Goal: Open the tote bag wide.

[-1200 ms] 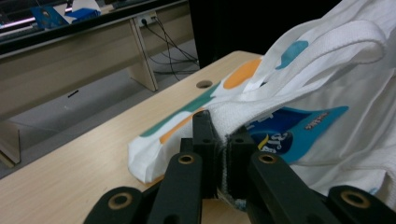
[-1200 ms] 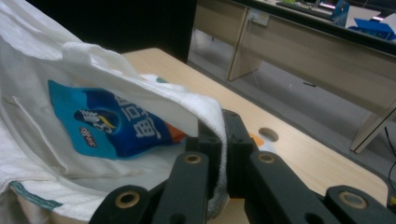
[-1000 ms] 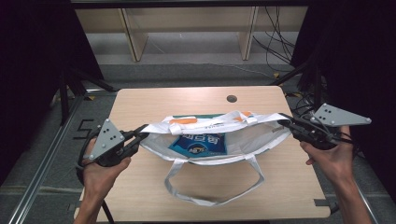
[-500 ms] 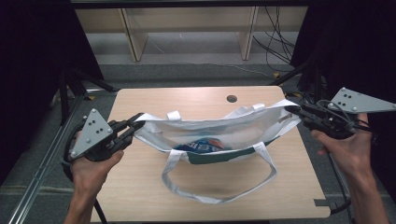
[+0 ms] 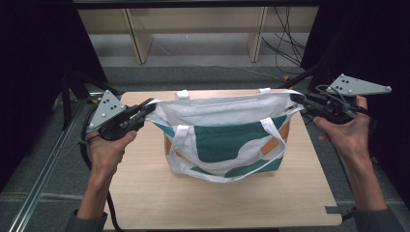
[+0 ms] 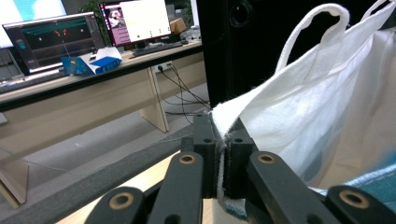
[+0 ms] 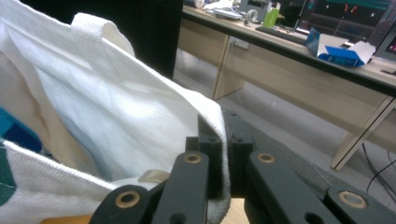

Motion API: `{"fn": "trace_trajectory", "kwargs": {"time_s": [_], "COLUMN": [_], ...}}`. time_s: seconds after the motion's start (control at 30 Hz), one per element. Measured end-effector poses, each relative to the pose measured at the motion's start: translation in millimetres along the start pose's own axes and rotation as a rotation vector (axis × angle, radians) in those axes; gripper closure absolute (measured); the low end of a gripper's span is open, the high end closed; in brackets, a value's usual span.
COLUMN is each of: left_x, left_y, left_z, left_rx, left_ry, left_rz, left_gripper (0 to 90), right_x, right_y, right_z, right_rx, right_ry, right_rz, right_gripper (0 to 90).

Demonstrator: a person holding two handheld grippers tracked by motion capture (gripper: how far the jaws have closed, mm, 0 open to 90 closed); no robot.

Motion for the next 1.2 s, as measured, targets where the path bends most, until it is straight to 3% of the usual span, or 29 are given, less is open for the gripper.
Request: {"fn": "trace_trajectory", "kwargs": {"time_s": [0.07, 0.17, 0.27, 0.37, 0.5, 0.57, 0.63, 0.83, 0.97, 1.03, 1.07, 1.1, 1.13, 1.2], "left_x": [2.4, 1.7, 1.4, 4.5, 6.1, 6.6, 7.7, 11.1, 9.9, 7.4, 4.6, 4.6, 2.8, -1.8], "left_y": [9.4, 15.8, 24.2, 36.7, 50.2, 56.2, 61.5, 75.3, 87.5, 94.5, 101.7, 101.7, 105.1, 111.4], "left_z": [7.5, 17.3, 33.8, 53.6, 70.8, 74.9, 76.2, 78.7, 90.5, 102.2, 116.1, 116.1, 123.2, 136.4], "left_rx": [-0.005, 0.019, 0.034, 0.069, 0.089, 0.093, 0.1, 0.127, 0.195, 0.229, 0.261, 0.261, 0.277, 0.305], "left_ry": [-0.033, -0.023, -0.043, -0.038, -0.06, -0.068, -0.081, -0.13, -0.084, -0.105, -0.109, -0.109, -0.102, -0.11], "left_rz": [0.034, 0.024, 0.039, 0.033, 0.048, 0.055, 0.061, 0.077, 0.048, 0.068, 0.079, 0.079, 0.087, 0.1], "left_gripper": [85.9, 85.9, 85.9, 85.8, 85.8, 85.7, 85.5, 85.0, 84.9, 84.9, 84.9, 84.9, 84.8, 84.8], "right_x": [-4.3, -7.1, -6.6, -4.4, -1.4, 0.5, -1.3, -3.5, -0.7, -0.9, -0.9, -0.9, 1.0, 2.3], "right_y": [6.8, 13.5, 22.3, 33.0, 41.9, 44.0, 45.8, 53.8, 61.4, 66.5, 71.3, 71.3, 76.1, 78.9], "right_z": [3.5, 8.9, 18.0, 30.1, 36.0, 37.8, 38.5, 52.2, 65.1, 74.2, 82.5, 82.5, 90.1, 93.1], "right_rx": [0.023, 0.043, 0.057, 0.103, 0.103, 0.112, 0.122, 0.165, 0.192, 0.214, 0.224, 0.224, 0.252, 0.254], "right_ry": [0.001, 0.001, 0.005, -0.01, -0.012, 0.006, -0.015, -0.009, 0.018, 0.012, 0.008, 0.008, 0.023, 0.028], "right_rz": [0.0, 0.002, -0.004, 0.0, 0.0, 0.002, 0.011, 0.018, 0.015, 0.013, 0.017, 0.017, 0.006, 0.003], "right_gripper": [88.6, 88.6, 88.6, 88.6, 88.6, 88.6, 88.5, 88.5, 88.5, 88.4, 88.4, 88.4, 88.4, 88.4]}}
Point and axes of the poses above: each handheld gripper's, and its own axes: y roughly forward along the jaws, z roughly out of its underside, x roughly to its left, the point moved 4 cm from there along y, roughly forward along the jaws, and after that the axes turned 15 degrees about x, right-handed, at the moved point
